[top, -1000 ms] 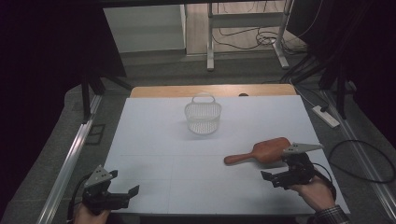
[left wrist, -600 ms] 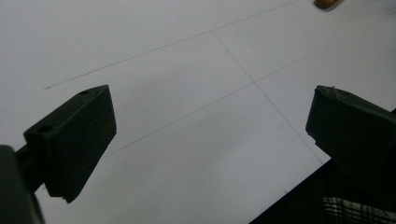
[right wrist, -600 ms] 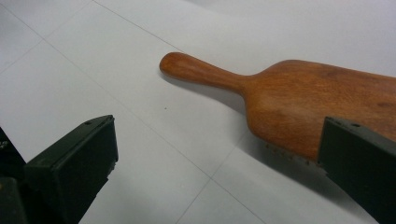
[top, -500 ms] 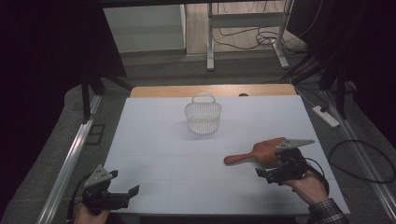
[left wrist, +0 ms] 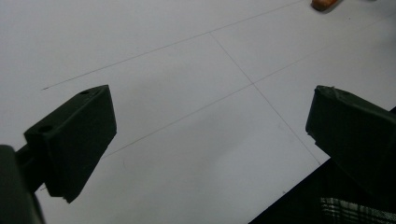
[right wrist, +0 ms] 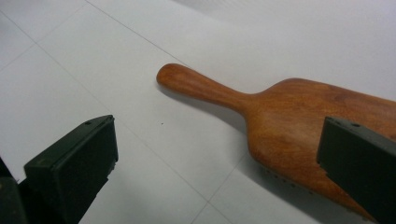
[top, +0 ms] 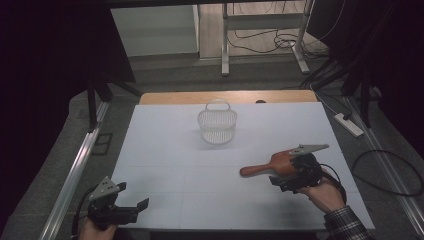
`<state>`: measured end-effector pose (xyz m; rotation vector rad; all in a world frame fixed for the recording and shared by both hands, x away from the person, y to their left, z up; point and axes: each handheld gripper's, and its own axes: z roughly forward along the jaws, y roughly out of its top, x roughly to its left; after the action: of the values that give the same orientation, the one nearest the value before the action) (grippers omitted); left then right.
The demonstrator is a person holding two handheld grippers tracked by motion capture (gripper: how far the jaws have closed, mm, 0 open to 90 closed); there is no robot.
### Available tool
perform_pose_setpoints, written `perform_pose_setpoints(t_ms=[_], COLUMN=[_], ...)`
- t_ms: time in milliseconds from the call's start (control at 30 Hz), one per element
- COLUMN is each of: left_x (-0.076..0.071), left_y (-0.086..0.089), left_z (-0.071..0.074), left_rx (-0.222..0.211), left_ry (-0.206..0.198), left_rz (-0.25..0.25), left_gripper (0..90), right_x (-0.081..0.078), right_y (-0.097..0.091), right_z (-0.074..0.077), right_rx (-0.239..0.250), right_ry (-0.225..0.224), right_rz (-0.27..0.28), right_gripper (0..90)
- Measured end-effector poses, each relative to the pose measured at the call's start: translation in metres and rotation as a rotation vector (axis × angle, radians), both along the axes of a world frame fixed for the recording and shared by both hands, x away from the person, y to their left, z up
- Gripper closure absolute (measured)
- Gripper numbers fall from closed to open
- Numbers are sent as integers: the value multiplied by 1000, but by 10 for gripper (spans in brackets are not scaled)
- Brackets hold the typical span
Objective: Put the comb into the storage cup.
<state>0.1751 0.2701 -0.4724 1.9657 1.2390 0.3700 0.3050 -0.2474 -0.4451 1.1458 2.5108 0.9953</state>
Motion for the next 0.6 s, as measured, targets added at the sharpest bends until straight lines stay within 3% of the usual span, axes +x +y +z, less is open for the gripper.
perform_pose_setpoints(t_ms=[600], left_x=[1], left_y=[0], left_z=[0], left_rx=[-2], left_ry=[3], left_rz=[-5], left_gripper=[27], right_x=[18], right_y=[13], right_z=[-2], right_rx=[-13], right_ry=[23], right_rz=[-1], right_gripper=[0])
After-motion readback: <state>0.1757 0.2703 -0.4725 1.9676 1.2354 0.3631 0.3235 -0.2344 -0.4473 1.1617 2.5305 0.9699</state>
